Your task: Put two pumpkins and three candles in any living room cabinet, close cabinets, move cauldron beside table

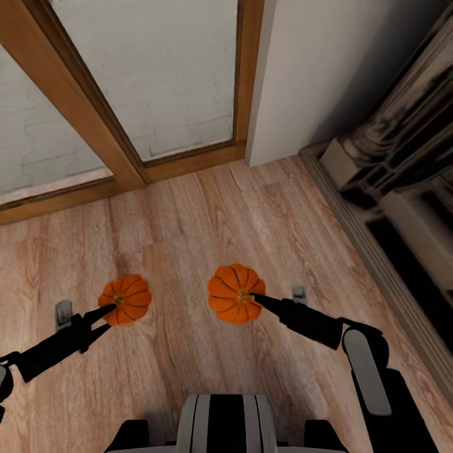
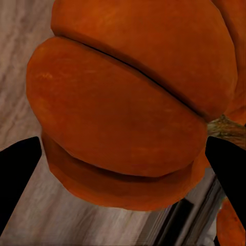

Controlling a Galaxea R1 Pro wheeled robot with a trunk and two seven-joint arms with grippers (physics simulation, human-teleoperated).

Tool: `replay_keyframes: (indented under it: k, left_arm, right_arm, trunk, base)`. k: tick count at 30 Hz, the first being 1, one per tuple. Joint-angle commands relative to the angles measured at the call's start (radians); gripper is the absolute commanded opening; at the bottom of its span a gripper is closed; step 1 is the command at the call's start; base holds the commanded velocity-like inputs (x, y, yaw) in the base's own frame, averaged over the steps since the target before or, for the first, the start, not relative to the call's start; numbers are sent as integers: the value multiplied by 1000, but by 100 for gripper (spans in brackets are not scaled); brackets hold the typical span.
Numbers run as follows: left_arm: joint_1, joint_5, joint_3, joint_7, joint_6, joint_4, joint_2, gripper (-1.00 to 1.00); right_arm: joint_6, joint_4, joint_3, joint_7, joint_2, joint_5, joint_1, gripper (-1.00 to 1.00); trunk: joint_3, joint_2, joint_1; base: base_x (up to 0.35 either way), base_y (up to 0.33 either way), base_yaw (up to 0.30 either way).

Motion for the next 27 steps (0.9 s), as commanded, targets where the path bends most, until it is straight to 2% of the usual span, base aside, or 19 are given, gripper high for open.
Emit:
replay_keyframes:
  k: [1, 4, 6, 9, 11, 13, 15, 18, 19, 21, 25, 27]
  left_arm:
    - [0, 21, -2, -9, 8, -5, 11, -100]
    - [1, 76, -7, -10, 10, -12, 48, -100]
    - [4, 87, -15, -10, 11, -13, 78, -100]
    - [5, 93, -32, -12, 12, -13, 108, -100]
    - [6, 101, -36, -12, 12, -13, 115, -100]
    - [6, 125, -51, -12, 13, -13, 120, -100]
    - [6, 158, -88, -12, 13, -13, 137, -100]
    - [6, 212, -141, -12, 13, -13, 167, -100]
    - [6, 223, -148, -12, 13, -13, 172, -100]
    - [6, 238, -157, -12, 13, -13, 180, -100]
    - [6, 244, -162, -12, 13, -13, 183, -100]
    - [6, 245, -164, -12, 13, -13, 205, -100]
  right_arm:
    - [6, 0, -6, 7, -1, -6, 8, -100]
    - [6, 2, -29, 8, -2, -1, 16, -100]
    - [6, 2, -34, 8, -2, 1, 17, -100]
    - [6, 3, -38, 7, -2, 0, 17, -100]
    - [5, 3, -45, 2, -1, 0, 17, -100]
    - [6, 3, -74, -2, -1, -2, 18, -100]
    - [8, 3, -114, -3, -1, -4, 17, -100]
    - [21, 3, -133, -2, -1, -7, 17, -100]
    - [21, 3, -134, -2, -1, -7, 17, -100]
    - [21, 3, -137, -2, 0, -8, 18, -100]
    - [21, 3, -139, -1, 0, -8, 18, -100]
    - [21, 3, -138, 0, 0, -8, 18, -100]
  trunk:
    - [4, 0, -1]
    - [15, 1, -2]
    - [23, 1, -3]
    - [35, 2, -4]
    - [42, 2, -5]
    - [50, 3, -6]
    - [58, 3, -7]
    - [69, 4, -8]
    - [73, 4, -9]
    - [81, 5, -10]
    - [96, 6, -11]
    - [104, 6, -12]
  base:
    - [0, 0, 0]
    - [0, 0, 0]
    - [0, 0, 0]
    - [0, 0, 0]
    - [0, 0, 0]
    - [0, 0, 0]
    - [0, 0, 0]
    - [0, 0, 0]
    - [0, 0, 0]
    - [0, 0, 0]
    - [0, 0, 0]
    - [0, 0, 0]
